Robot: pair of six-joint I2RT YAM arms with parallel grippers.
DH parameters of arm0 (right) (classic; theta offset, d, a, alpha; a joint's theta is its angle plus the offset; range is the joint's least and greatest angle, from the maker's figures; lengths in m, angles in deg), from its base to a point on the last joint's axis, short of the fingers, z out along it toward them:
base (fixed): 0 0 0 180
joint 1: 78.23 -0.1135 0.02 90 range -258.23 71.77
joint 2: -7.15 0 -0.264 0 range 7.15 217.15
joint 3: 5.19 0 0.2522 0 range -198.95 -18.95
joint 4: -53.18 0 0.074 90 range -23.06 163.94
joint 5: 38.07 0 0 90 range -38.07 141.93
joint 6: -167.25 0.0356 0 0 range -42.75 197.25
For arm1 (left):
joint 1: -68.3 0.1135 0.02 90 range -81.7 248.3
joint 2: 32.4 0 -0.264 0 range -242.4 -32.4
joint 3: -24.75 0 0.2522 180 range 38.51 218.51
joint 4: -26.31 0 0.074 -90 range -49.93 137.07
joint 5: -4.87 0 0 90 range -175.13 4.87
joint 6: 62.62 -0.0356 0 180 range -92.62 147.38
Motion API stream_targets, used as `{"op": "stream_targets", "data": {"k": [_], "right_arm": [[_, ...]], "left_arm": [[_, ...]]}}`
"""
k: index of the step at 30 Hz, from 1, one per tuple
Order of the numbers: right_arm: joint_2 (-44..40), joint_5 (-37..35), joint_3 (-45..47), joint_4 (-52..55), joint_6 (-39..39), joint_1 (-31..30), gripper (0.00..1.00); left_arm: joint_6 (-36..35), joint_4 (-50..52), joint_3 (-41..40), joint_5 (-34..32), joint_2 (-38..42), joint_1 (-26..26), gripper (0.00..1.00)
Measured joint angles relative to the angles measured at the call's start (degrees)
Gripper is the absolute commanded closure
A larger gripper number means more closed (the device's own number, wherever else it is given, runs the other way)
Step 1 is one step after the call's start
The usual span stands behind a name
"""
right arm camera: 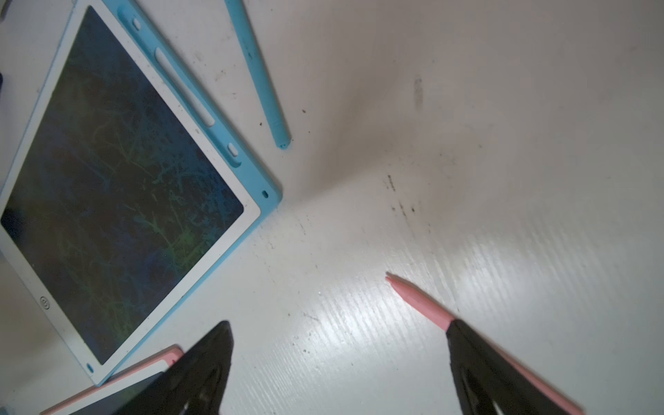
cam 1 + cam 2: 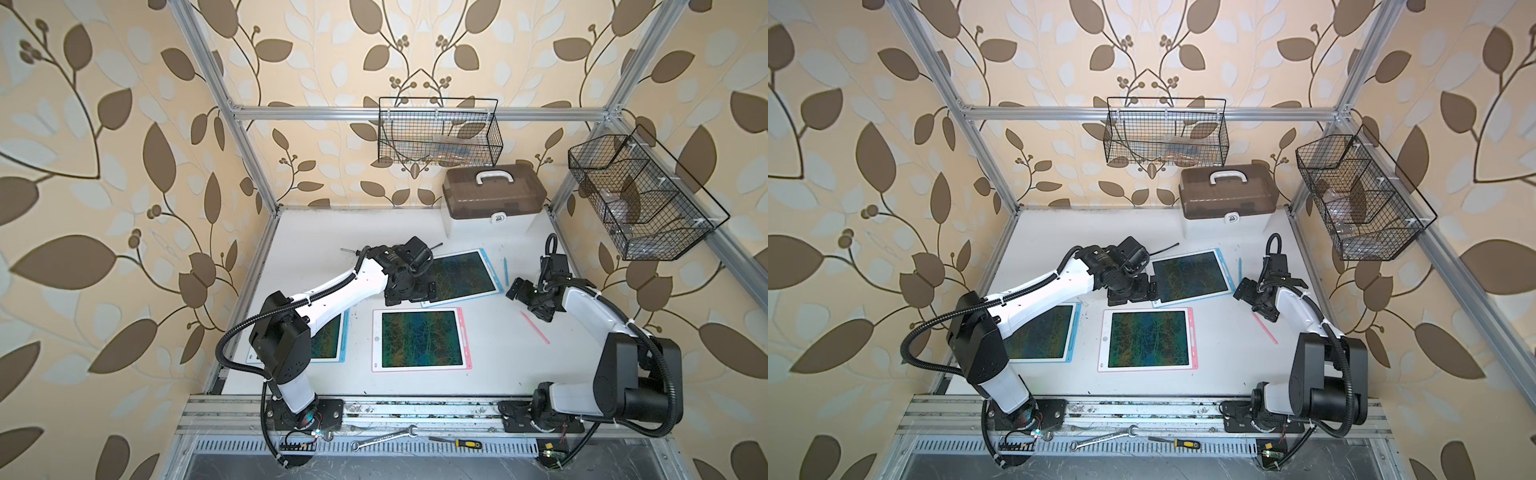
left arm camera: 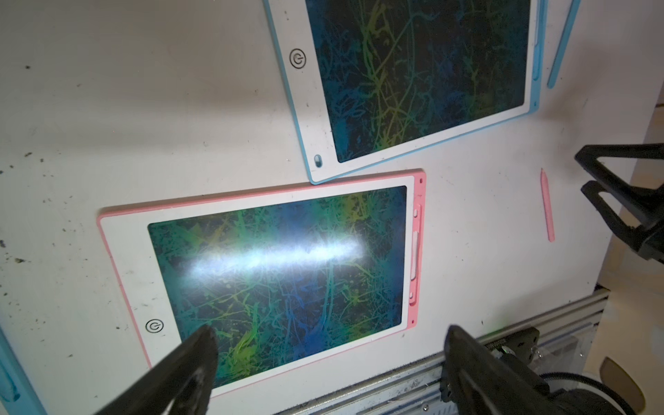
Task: Place the stylus back onto the writing tablet
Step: Turn over the stylus at the center of the board.
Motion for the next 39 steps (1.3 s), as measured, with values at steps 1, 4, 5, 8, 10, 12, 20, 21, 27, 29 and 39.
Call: {"op": "stream_targets", "data": {"k": [1, 4, 5, 8, 10, 12, 20, 21, 27, 29, 39], "right_arm": [[-0.6, -0.4, 0.0, 0.3, 0.0, 0.2, 0.07], [-0.7, -1.3, 0.0, 0.6, -0.6, 0.7, 0.07], [-0.4, -1.2, 0.0, 0.7, -0.9, 0.9, 0.07], [1.0, -1.2, 0.1, 1.0, -2.2, 1.5, 0.07], [1.6, -1.2, 0.1, 1.0, -3.3, 1.8, 0.06], [2.6, -1.1, 0.1, 1.0, -4.0, 1.9, 0.07], [8.0, -0.1, 0.0, 0.3, -5.0, 0.8, 0.07], [8.5, -0.1, 0.0, 0.0, -5.0, 0.5, 0.07], [10.1, -0.5, -0.6, -1.2, -4.4, -2.4, 0.07], [10.5, -0.6, -1.0, -1.7, -3.9, -3.6, 0.07], [10.9, -1.5, -0.9, -3.6, -1.2, -8.0, 0.06]], "left_arm": [[-0.8, 0.0, 0.0, 0.6, 0.0, 0.2, 0.01], [-2.1, -0.4, -0.1, 1.3, 0.0, 0.3, 0.01], [-2.2, -0.7, -0.2, 1.3, 0.0, 0.3, 0.01], [-2.1, -1.6, -0.4, 1.3, 0.0, 0.3, 0.01], [-2.1, -2.4, -0.4, 1.3, -0.3, 0.3, 0.01], [-2.2, -2.5, 0.1, 1.2, -1.4, 0.3, 0.01], [-3.4, -1.7, 3.9, 1.1, -6.7, 0.7, 0.01], [-3.8, -1.5, 4.2, 1.1, -6.7, 0.7, 0.01], [-5.2, -0.2, 4.5, 1.3, -6.7, 2.2, 0.01], [-5.6, -0.2, 4.5, 1.4, -6.7, 2.8, 0.01], [-6.8, 0.6, 4.4, 2.7, -6.7, 4.2, 0.01]]}}
